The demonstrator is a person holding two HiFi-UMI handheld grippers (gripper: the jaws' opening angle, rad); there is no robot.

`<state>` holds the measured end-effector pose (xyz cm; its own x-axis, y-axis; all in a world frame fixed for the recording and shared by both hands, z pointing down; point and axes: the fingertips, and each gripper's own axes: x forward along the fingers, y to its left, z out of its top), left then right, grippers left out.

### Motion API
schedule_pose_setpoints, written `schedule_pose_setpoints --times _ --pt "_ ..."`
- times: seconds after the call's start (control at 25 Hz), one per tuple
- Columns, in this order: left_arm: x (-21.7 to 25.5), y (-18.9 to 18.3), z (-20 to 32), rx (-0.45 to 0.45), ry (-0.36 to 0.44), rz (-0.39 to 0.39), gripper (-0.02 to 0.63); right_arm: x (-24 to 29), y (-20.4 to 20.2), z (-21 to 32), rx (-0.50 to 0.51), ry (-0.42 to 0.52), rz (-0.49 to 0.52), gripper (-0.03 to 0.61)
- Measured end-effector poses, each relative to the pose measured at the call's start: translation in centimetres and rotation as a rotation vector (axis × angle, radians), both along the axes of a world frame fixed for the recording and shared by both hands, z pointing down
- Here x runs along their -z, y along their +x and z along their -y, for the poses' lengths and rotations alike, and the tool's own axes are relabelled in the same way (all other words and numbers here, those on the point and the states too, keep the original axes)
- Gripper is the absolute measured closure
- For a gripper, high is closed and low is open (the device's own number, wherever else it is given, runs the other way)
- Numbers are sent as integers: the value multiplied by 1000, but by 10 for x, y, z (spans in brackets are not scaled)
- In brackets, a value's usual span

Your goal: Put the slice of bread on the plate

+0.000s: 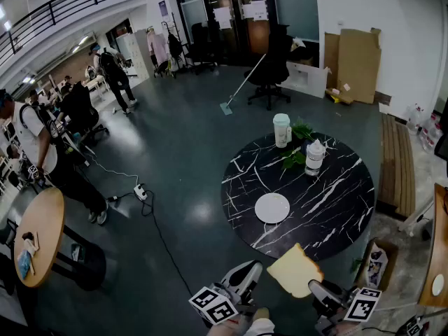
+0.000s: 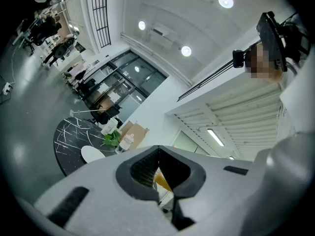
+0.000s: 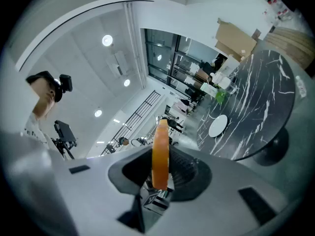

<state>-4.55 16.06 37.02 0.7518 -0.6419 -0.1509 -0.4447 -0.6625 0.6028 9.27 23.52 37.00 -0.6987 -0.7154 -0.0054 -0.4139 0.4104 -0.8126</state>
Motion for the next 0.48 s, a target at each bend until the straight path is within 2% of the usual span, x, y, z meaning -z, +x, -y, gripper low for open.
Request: schedule_pose_setpoints --times 0.24,0.48 --pt "-2 -18 45 -6 2 2 606 -6 -17 45 -9 -9 -10 488" --pt "-15 -29 74 -20 -14 -9 606 -13 -34 69 -20 -25 -13 488"
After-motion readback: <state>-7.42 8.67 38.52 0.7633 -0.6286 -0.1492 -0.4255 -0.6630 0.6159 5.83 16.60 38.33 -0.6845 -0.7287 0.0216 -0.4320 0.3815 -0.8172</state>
